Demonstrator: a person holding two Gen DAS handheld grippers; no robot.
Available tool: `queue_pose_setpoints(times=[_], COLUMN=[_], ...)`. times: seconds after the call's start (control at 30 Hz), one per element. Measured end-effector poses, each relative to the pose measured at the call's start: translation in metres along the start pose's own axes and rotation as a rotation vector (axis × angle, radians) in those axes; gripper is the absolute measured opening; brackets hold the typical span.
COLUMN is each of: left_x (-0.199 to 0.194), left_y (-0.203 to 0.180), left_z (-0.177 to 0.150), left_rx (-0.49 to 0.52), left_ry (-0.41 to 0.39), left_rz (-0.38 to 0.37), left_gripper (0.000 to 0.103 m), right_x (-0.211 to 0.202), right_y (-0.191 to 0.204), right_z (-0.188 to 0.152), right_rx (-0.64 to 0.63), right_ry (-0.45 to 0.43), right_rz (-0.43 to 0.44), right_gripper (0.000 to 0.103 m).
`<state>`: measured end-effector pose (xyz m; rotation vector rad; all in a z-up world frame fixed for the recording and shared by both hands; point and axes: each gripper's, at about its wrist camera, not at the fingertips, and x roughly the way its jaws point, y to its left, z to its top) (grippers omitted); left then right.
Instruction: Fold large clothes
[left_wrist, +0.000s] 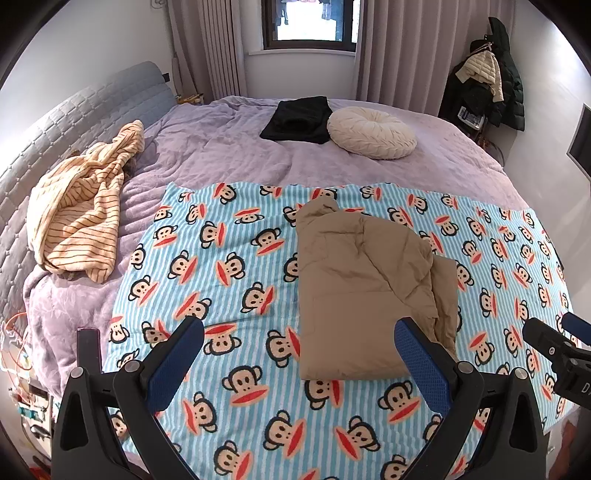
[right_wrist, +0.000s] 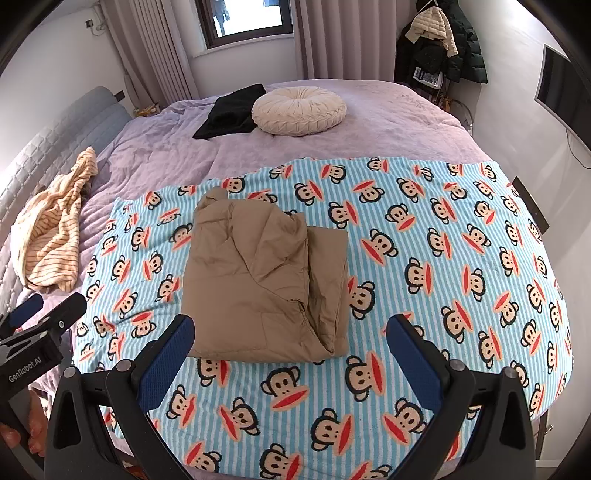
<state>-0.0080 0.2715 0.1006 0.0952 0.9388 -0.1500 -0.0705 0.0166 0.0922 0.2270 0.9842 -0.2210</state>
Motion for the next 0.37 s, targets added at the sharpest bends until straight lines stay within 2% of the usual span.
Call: queue_pose_setpoints(times=[0.37], left_x=[-0.0006], left_y=[-0.0008], left_z=[-0.0024], left_rx=[-0.01], left_ry=[0.003], left_rz=[-0.012], left_gripper=[0.103], right_x=[0.0003], right_y=[-0.0006], right_z=[-0.0003], right_rx=[-0.001], right_ry=[0.002], right_rz=[-0.001], right_gripper=[0.103])
